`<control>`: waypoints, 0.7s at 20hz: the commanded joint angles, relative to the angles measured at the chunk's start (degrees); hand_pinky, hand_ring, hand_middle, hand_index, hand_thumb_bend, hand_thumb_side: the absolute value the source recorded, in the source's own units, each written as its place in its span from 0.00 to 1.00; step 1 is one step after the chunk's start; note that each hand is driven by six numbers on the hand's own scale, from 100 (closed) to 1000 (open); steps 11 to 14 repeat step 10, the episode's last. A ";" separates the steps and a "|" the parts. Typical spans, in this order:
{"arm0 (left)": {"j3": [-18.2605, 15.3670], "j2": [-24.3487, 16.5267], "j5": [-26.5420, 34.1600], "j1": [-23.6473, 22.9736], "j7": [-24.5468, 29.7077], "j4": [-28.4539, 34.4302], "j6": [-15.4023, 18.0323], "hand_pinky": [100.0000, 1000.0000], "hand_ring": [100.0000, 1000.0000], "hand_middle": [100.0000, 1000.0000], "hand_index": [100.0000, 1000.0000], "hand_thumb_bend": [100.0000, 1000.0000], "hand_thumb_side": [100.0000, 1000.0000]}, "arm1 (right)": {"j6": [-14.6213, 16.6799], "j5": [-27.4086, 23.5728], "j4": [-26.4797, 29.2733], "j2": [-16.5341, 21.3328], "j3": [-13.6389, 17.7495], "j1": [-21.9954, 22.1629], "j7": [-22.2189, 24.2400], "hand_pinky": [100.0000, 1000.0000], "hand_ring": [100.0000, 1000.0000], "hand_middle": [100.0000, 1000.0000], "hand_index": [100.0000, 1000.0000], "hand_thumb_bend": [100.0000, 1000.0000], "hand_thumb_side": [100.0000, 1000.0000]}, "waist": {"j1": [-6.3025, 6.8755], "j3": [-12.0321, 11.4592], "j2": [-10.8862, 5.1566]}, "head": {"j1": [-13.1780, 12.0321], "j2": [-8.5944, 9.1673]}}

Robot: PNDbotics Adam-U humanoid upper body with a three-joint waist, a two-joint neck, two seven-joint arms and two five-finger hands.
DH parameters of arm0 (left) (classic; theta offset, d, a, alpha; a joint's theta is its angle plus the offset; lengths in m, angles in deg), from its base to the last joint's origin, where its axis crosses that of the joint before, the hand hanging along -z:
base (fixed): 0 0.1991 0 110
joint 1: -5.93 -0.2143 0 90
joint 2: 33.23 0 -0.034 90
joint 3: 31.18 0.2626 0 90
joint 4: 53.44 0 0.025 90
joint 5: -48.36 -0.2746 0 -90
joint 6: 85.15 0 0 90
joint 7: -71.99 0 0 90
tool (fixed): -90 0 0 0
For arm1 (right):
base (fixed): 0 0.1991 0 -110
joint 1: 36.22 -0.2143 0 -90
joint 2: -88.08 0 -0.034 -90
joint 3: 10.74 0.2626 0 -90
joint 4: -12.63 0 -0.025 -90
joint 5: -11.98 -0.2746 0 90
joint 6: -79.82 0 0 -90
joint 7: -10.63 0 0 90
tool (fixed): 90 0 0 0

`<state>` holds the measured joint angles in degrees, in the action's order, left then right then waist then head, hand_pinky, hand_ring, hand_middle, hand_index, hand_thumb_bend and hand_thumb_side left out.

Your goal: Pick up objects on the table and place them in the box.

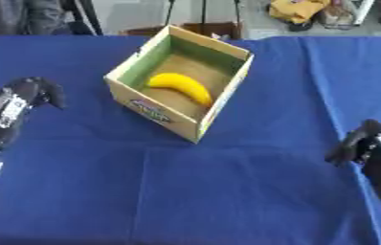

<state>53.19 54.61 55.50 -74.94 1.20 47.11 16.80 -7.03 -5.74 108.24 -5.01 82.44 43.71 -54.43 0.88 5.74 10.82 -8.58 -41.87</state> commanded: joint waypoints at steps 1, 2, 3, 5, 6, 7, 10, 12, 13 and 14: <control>-1.25 -0.64 2.55 0.16 1.58 2.00 -1.66 0.54 0.47 0.47 0.64 0.13 0.85 | 0.00 -0.43 1.41 0.54 0.52 -0.45 -0.21 0.46 0.31 0.23 0.44 0.00 0.78 | -0.16 -0.08 -0.54 | 0.63 -0.31; -1.26 -0.50 2.62 0.11 1.77 2.05 -1.79 0.54 0.47 0.47 0.64 0.13 0.85 | -0.03 -0.37 1.42 0.49 0.44 -0.44 -0.10 0.46 0.31 0.23 0.44 0.00 0.78 | -0.19 -0.18 -0.51 | 0.68 -0.37; -1.30 -0.33 2.66 0.03 1.88 2.06 -1.89 0.53 0.47 0.47 0.64 0.13 0.84 | -0.04 -0.33 1.41 0.46 0.42 -0.43 -0.04 0.46 0.31 0.23 0.44 0.00 0.78 | -0.18 -0.19 -0.52 | 0.63 -0.39; -1.28 -0.11 2.62 -0.18 2.00 2.00 -2.02 0.53 0.47 0.47 0.64 0.12 0.84 | -0.05 -0.36 1.40 0.42 0.52 -0.44 -0.11 0.46 0.31 0.23 0.44 0.00 0.78 | -0.16 -0.07 -0.52 | 0.61 -0.24; -1.17 -0.13 2.54 -0.23 2.16 1.98 -2.02 0.53 0.47 0.47 0.64 0.12 0.84 | -0.03 -0.40 1.44 0.40 0.55 -0.47 -0.15 0.46 0.31 0.23 0.44 0.00 0.78 | -0.19 0.00 -0.46 | 0.70 -0.20; -1.10 -0.13 2.48 -0.25 2.29 1.95 -2.00 0.53 0.47 0.47 0.64 0.12 0.83 | -0.03 -0.42 1.47 0.39 0.55 -0.49 -0.15 0.46 0.31 0.23 0.44 0.00 0.77 | -0.22 0.00 -0.42 | 0.75 -0.20; -1.04 0.23 2.46 -0.34 2.45 1.78 -2.02 0.53 0.46 0.46 0.64 0.12 0.84 | -0.07 -0.41 1.45 0.33 0.53 -0.42 -0.10 0.46 0.31 0.23 0.44 0.00 0.78 | -0.25 -0.15 -0.47 | 0.69 -0.14; -1.04 0.23 2.46 -0.34 2.45 1.78 -2.02 0.53 0.46 0.46 0.64 0.12 0.84 | -0.07 -0.41 1.45 0.33 0.53 -0.42 -0.10 0.46 0.31 0.23 0.44 0.00 0.78 | -0.25 -0.15 -0.47 | 0.69 -0.14; -1.04 0.23 2.46 -0.34 2.45 1.78 -2.02 0.53 0.46 0.46 0.64 0.12 0.84 | -0.07 -0.41 1.45 0.33 0.53 -0.42 -0.10 0.46 0.31 0.23 0.44 0.00 0.78 | -0.25 -0.15 -0.47 | 0.69 -0.14; -1.04 0.23 2.46 -0.34 2.45 1.78 -2.02 0.53 0.46 0.46 0.64 0.12 0.84 | -0.07 -0.41 1.45 0.33 0.53 -0.42 -0.10 0.46 0.31 0.23 0.44 0.00 0.78 | -0.25 -0.15 -0.47 | 0.69 -0.14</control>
